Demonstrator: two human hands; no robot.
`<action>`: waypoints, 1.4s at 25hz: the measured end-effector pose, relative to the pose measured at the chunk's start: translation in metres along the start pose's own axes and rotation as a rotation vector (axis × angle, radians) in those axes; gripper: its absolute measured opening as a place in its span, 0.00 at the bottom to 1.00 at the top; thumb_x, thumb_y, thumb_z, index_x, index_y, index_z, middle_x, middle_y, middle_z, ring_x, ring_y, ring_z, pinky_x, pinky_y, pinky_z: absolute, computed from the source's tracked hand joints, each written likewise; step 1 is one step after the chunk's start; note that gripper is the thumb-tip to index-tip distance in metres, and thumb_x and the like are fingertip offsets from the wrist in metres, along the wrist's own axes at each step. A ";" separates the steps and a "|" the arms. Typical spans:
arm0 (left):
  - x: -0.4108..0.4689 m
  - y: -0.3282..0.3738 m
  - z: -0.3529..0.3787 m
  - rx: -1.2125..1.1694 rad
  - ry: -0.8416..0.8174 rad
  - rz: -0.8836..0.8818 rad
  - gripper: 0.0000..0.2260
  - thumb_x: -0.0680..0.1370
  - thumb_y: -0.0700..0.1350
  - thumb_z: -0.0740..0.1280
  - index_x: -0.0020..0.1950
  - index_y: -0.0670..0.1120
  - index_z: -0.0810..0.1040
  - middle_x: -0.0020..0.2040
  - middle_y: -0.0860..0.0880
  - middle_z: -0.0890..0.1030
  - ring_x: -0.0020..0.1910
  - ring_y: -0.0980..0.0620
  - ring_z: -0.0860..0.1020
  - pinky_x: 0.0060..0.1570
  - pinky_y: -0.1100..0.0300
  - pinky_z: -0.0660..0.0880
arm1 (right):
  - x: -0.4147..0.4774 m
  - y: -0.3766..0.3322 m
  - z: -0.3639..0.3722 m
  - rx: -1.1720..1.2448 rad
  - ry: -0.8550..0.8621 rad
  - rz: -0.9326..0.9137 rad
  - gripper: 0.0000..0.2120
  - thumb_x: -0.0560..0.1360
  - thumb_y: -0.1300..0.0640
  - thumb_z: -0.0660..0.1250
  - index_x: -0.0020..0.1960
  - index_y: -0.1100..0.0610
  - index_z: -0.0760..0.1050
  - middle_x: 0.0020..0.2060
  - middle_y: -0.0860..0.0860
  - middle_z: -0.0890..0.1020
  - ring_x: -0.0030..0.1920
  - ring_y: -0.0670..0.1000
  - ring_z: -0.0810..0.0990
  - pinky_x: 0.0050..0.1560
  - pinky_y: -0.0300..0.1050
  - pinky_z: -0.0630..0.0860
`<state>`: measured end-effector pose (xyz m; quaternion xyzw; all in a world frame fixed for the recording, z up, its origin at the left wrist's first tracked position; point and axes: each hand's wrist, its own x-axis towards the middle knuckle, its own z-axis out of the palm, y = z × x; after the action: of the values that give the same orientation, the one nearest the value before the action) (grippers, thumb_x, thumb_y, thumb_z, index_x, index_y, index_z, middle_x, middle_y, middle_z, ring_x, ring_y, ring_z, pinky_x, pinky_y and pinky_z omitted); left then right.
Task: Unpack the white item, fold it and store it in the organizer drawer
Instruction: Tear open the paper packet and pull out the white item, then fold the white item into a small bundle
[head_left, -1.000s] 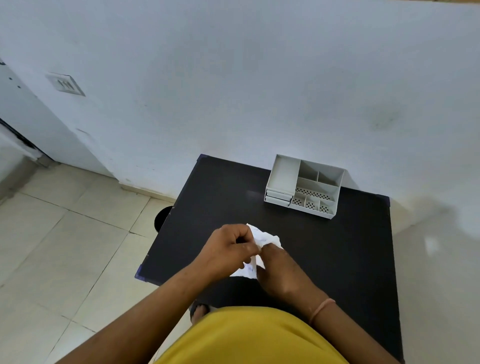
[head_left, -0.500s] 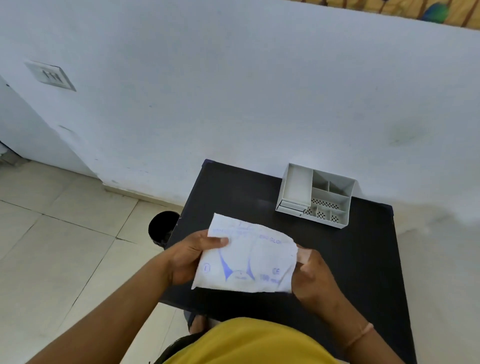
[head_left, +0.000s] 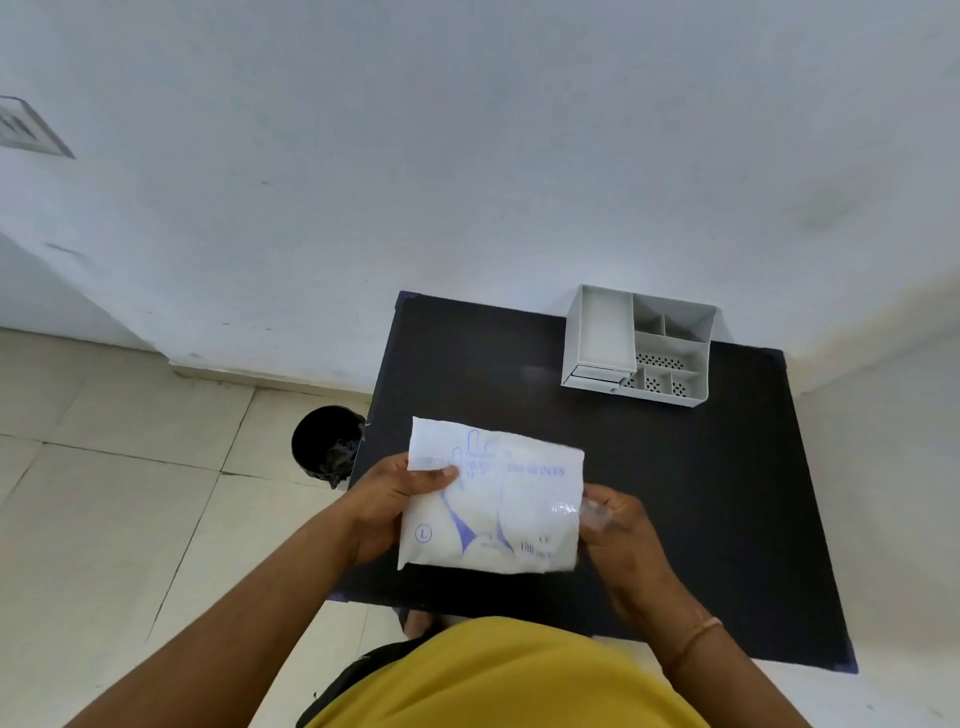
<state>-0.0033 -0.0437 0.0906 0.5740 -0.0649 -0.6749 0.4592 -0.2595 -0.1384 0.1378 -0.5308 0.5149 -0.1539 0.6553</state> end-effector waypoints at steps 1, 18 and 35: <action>0.001 0.001 -0.004 -0.018 0.048 0.003 0.17 0.81 0.44 0.73 0.68 0.40 0.82 0.61 0.38 0.88 0.60 0.33 0.86 0.66 0.32 0.79 | 0.000 0.003 0.004 0.057 0.032 -0.009 0.08 0.83 0.60 0.68 0.54 0.61 0.86 0.46 0.58 0.91 0.47 0.61 0.91 0.38 0.44 0.84; 0.097 -0.065 -0.091 0.410 0.433 -0.141 0.19 0.80 0.50 0.73 0.67 0.40 0.81 0.65 0.33 0.84 0.57 0.32 0.84 0.64 0.36 0.81 | -0.013 -0.002 -0.040 0.165 0.332 0.119 0.11 0.81 0.60 0.71 0.59 0.47 0.82 0.55 0.52 0.87 0.54 0.55 0.87 0.45 0.50 0.88; 0.013 0.052 0.096 -0.390 -0.522 -0.051 0.29 0.81 0.48 0.74 0.77 0.35 0.73 0.68 0.34 0.79 0.66 0.35 0.80 0.62 0.37 0.83 | 0.009 -0.052 -0.040 0.659 0.252 0.161 0.17 0.82 0.50 0.64 0.61 0.61 0.83 0.53 0.61 0.87 0.48 0.58 0.87 0.54 0.58 0.82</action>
<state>-0.0542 -0.1245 0.1457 0.2842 -0.0355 -0.8103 0.5112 -0.2715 -0.1872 0.1811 -0.2256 0.5545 -0.3237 0.7327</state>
